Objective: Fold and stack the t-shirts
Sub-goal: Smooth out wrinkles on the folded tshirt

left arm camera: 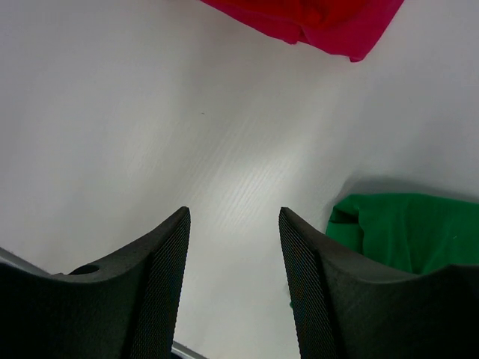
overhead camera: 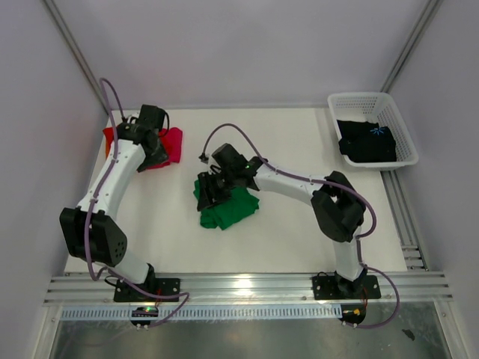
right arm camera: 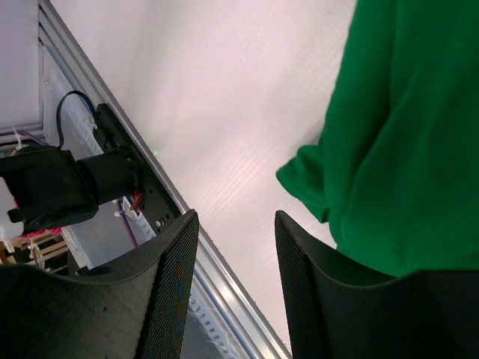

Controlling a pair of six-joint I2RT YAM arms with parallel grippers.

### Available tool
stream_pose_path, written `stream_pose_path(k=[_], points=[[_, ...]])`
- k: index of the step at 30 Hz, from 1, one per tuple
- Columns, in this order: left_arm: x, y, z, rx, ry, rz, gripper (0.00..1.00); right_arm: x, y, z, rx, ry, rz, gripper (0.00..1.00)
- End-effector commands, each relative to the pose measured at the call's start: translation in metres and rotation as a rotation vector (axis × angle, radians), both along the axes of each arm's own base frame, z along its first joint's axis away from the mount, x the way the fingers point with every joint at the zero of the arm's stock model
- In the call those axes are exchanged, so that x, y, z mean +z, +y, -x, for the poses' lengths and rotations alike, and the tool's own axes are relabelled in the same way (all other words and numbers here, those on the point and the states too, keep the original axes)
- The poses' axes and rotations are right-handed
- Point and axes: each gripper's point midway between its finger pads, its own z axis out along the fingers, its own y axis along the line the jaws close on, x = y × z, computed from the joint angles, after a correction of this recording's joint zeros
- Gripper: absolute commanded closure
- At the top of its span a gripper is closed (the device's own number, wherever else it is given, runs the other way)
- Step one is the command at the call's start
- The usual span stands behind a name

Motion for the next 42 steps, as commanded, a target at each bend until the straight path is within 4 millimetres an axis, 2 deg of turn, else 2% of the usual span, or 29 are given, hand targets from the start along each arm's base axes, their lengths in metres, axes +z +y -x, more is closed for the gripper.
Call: stream_pose_path(k=[1,3,9,12,16,19,24,27,32,37,42], points=[[0.005,0.010,0.007,0.036,-0.014,-0.030,0.46,0.038,0.023,-0.019,0.032,-0.103,-0.091,0.50],[-0.001,0.010,0.010,0.041,0.002,-0.030,0.47,0.042,0.027,-0.026,0.031,-0.123,-0.094,0.50],[0.001,0.014,0.016,0.047,-0.004,-0.046,0.47,0.014,0.034,-0.036,0.026,-0.111,-0.055,0.50],[0.005,0.018,0.021,0.049,-0.009,-0.065,0.47,0.001,0.027,-0.044,0.000,-0.119,-0.016,0.50],[0.006,0.019,0.023,0.045,-0.029,-0.063,0.46,-0.006,0.013,-0.054,-0.046,-0.135,0.019,0.50],[0.003,0.018,0.024,0.042,-0.025,-0.057,0.46,0.005,0.008,-0.063,-0.069,-0.157,0.005,0.50],[-0.004,0.015,0.023,0.033,0.003,-0.046,0.46,0.034,0.005,-0.076,-0.104,-0.222,-0.031,0.50],[-0.009,0.012,0.022,0.027,0.012,-0.033,0.47,0.032,-0.003,-0.082,-0.119,-0.237,-0.007,0.50],[-0.008,0.012,0.021,0.026,0.010,-0.033,0.47,0.004,-0.010,-0.073,-0.121,-0.157,0.024,0.50],[-0.006,0.014,0.022,0.028,0.006,-0.044,0.47,-0.010,-0.010,-0.064,-0.118,-0.104,0.018,0.50],[-0.006,0.014,0.023,0.031,0.003,-0.045,0.47,-0.030,-0.018,-0.048,-0.082,-0.041,0.054,0.50]])
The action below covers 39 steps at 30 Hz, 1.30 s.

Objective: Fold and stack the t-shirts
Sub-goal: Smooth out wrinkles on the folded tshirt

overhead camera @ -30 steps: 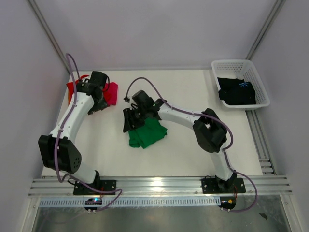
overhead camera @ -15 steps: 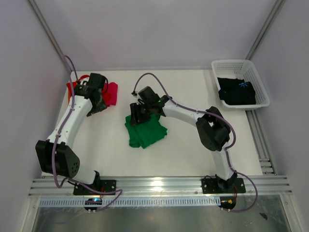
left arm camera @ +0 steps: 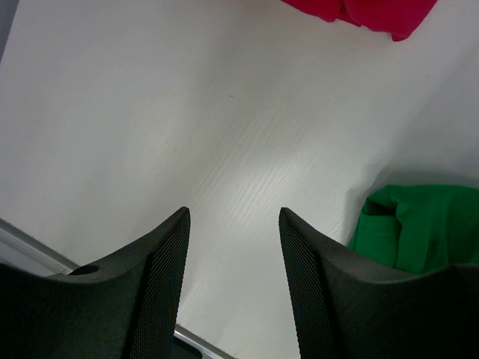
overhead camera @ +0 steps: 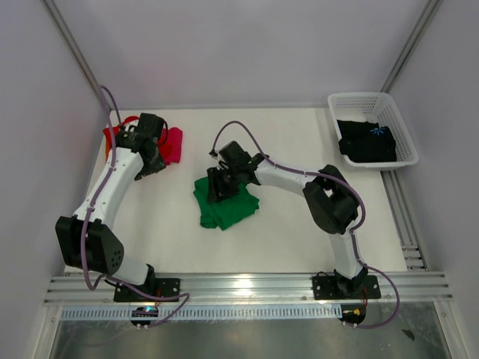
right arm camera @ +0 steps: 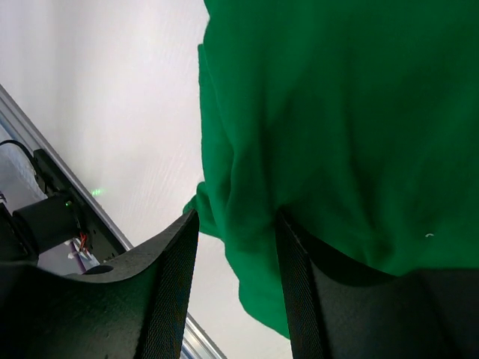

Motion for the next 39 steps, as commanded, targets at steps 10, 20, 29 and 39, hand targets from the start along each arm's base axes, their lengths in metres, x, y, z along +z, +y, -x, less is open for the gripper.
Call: stream_pose_path(k=[10,20,29,39], points=[[0.006,0.003,-0.003,0.014,-0.038,-0.003,0.47,-0.049,-0.069,0.040,0.042,0.116,0.309,0.50],[0.014,0.002,-0.003,0.005,-0.060,0.004,0.46,-0.045,-0.134,0.077,-0.018,0.132,0.457,0.50],[-0.025,-0.096,-0.003,-0.298,0.037,0.477,0.46,-0.028,-0.163,0.070,-0.062,0.059,0.476,0.50],[-0.049,-0.185,0.005,-0.594,0.075,0.981,0.44,0.053,-0.130,0.043,-0.134,-0.139,0.193,0.50]])
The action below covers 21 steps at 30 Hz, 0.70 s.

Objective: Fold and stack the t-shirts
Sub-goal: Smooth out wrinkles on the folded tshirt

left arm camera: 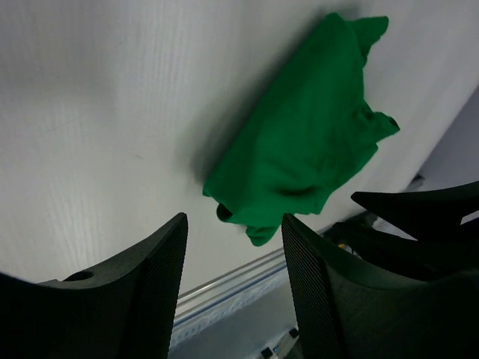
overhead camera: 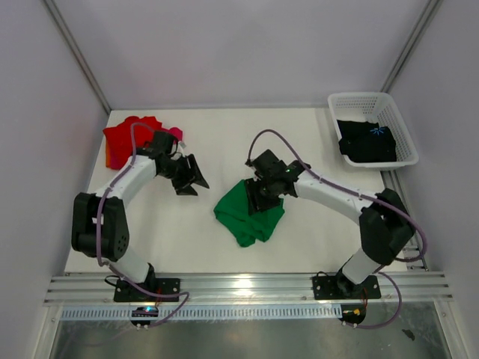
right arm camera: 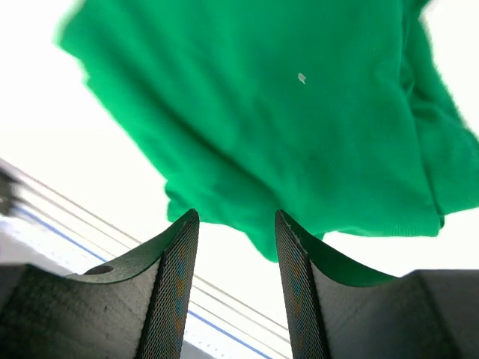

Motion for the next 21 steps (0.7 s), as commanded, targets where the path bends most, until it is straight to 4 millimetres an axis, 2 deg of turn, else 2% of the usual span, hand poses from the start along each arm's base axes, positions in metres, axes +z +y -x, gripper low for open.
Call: stream_pose_path(k=[1,3,4,8,10,12,13,14,16,21], points=[[0.021,-0.040,-0.008,-0.147,-0.087,0.273,0.44,0.059,0.012,-0.018,-0.058,-0.178,-0.160,0.50],[0.016,-0.044,-0.011,-0.159,-0.099,0.302,0.43,0.072,0.009,-0.022,-0.111,-0.221,-0.183,0.50],[0.011,-0.046,-0.010,-0.171,-0.084,0.319,0.43,0.086,0.001,-0.027,-0.184,-0.269,-0.192,0.50],[0.000,-0.051,-0.012,-0.218,-0.068,0.357,0.42,0.109,-0.024,-0.035,-0.371,-0.352,-0.188,0.49],[-0.002,-0.055,-0.017,-0.234,-0.059,0.377,0.43,0.114,-0.029,-0.036,-0.409,-0.369,-0.190,0.49],[-0.014,-0.055,-0.025,-0.240,-0.047,0.364,0.42,0.118,-0.033,-0.036,-0.437,-0.383,-0.200,0.49],[-0.020,-0.053,-0.023,-0.243,-0.024,0.347,0.43,0.118,-0.035,-0.036,-0.446,-0.386,-0.199,0.49],[-0.032,-0.047,-0.032,-0.251,-0.038,0.280,0.43,0.121,-0.036,-0.035,-0.458,-0.389,-0.208,0.49],[-0.042,-0.039,-0.028,-0.260,0.012,0.222,0.43,0.122,-0.039,-0.033,-0.471,-0.392,-0.215,0.49],[-0.067,-0.030,-0.040,-0.283,0.050,0.138,0.43,0.128,-0.053,-0.027,-0.511,-0.429,-0.237,0.49]])
